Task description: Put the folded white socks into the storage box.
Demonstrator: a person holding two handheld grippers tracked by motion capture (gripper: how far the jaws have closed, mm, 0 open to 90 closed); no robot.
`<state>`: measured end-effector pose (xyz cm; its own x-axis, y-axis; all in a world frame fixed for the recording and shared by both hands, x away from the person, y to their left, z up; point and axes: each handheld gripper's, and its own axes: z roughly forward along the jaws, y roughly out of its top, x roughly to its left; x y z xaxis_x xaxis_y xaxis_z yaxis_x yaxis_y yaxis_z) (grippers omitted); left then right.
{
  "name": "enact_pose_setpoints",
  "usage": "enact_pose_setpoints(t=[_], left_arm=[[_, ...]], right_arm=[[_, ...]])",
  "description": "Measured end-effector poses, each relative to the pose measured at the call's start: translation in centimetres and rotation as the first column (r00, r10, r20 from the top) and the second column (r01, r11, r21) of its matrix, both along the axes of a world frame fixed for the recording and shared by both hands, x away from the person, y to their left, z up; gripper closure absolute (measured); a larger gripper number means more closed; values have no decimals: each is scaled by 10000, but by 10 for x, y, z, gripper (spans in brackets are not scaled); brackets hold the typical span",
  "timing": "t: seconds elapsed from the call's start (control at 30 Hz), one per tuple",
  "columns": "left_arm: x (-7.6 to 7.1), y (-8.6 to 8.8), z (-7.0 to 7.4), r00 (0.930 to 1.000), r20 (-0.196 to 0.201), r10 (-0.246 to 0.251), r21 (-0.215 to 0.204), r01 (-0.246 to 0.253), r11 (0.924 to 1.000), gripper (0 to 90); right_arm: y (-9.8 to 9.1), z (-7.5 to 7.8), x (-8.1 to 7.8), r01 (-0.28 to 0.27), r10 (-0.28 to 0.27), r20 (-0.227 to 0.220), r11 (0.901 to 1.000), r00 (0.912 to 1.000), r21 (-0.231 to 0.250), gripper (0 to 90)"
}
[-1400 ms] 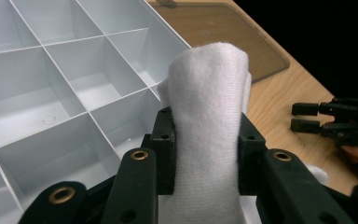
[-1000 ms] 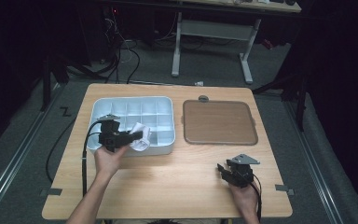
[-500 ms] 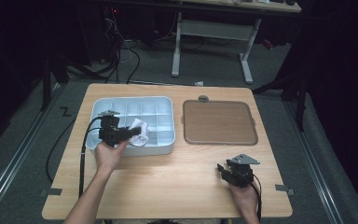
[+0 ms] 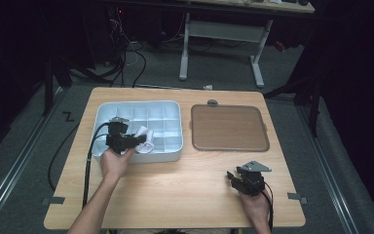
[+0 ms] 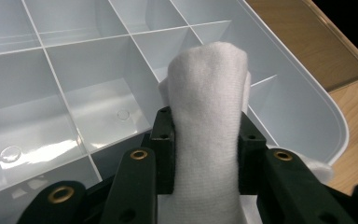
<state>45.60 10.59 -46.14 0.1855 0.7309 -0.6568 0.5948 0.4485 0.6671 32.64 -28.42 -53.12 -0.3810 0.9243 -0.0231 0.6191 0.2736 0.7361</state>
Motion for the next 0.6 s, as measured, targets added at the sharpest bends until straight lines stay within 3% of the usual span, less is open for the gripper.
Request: enact_pose_setpoints(t=[0.23, 0.43, 0.6], left_arm=[[-2, -1, -1, 10000, 85, -12, 300, 9, 9995, 679], [-2, 1, -2, 10000, 29, 19, 277, -19, 9996, 679], [0, 6, -3, 9998, -148, 156, -170, -158, 9997, 679]], right_arm=[[0, 0, 0, -1, 1, -1, 10000, 10000, 2, 534], [0, 0, 0, -21, 21, 8, 10000, 10000, -3, 532], [0, 0, 0, -13, 13, -2, 10000, 10000, 8, 531]])
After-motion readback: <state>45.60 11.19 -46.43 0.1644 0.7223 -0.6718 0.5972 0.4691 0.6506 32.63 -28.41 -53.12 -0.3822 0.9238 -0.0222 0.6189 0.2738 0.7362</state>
